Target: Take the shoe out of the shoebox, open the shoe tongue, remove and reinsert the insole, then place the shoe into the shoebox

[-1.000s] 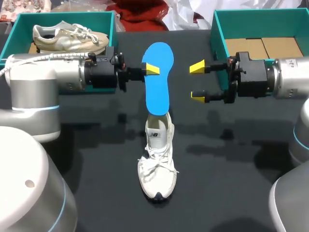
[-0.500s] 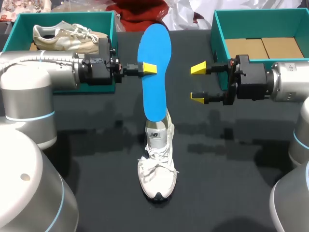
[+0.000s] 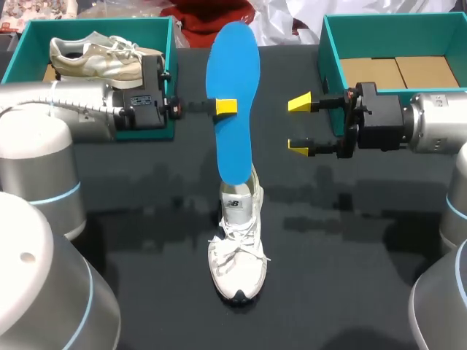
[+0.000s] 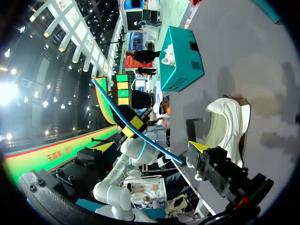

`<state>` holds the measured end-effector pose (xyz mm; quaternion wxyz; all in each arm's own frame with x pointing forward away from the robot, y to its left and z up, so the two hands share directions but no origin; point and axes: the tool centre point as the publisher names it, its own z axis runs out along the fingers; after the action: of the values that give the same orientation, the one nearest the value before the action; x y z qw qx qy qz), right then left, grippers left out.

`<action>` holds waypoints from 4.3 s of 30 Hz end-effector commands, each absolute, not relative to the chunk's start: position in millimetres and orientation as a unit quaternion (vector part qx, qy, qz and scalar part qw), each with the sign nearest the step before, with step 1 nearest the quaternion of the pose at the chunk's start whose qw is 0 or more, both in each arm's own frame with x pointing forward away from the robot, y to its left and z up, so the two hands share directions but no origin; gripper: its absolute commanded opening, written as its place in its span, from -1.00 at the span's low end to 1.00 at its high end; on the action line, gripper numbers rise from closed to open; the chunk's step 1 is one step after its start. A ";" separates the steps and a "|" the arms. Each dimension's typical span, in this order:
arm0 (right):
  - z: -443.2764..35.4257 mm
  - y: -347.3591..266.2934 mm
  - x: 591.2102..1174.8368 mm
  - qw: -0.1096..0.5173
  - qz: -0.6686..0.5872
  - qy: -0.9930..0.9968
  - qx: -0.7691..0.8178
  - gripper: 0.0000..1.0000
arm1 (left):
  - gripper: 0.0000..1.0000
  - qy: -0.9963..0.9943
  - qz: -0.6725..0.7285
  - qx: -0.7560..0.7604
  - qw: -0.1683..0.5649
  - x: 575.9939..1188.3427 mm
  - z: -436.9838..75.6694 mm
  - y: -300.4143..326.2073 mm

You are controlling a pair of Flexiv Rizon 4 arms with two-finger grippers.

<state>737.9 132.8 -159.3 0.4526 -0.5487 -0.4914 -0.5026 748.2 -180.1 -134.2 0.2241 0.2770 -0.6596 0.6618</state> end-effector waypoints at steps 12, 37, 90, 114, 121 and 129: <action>-159.9 134.5 737.8 0.452 -0.502 -0.491 -0.550 1.00 | -1.00 -0.687 0.720 0.051 -0.080 725.1 -122.7 -163.3; -159.9 134.5 737.8 0.452 -0.502 -0.491 -0.550 1.00 | -1.00 -0.615 0.723 -0.255 -0.185 709.5 -125.1 -156.6; -159.9 134.5 737.8 0.452 -0.502 -0.491 -0.550 1.00 | -1.00 -0.560 0.467 -0.494 -0.473 713.1 -123.3 -156.8; -159.3 154.1 725.7 0.473 -0.484 -0.534 -0.507 1.00 | -1.00 -0.544 0.444 -0.518 -0.488 744.2 -135.0 -176.2; -160.9 162.2 720.4 0.486 -0.481 -0.542 -0.489 1.00 | -1.00 -0.542 0.447 -0.522 -0.483 752.7 -144.7 -177.6; -159.2 165.5 722.6 0.482 -0.482 -0.545 -0.489 1.00 | -1.00 -0.540 0.438 -0.524 -0.492 759.7 -152.9 -180.3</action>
<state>721.0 161.1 -160.5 0.4855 -0.4874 -0.5430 -0.4815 756.9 -174.0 -149.1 -0.4888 -0.5248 -0.5410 0.4393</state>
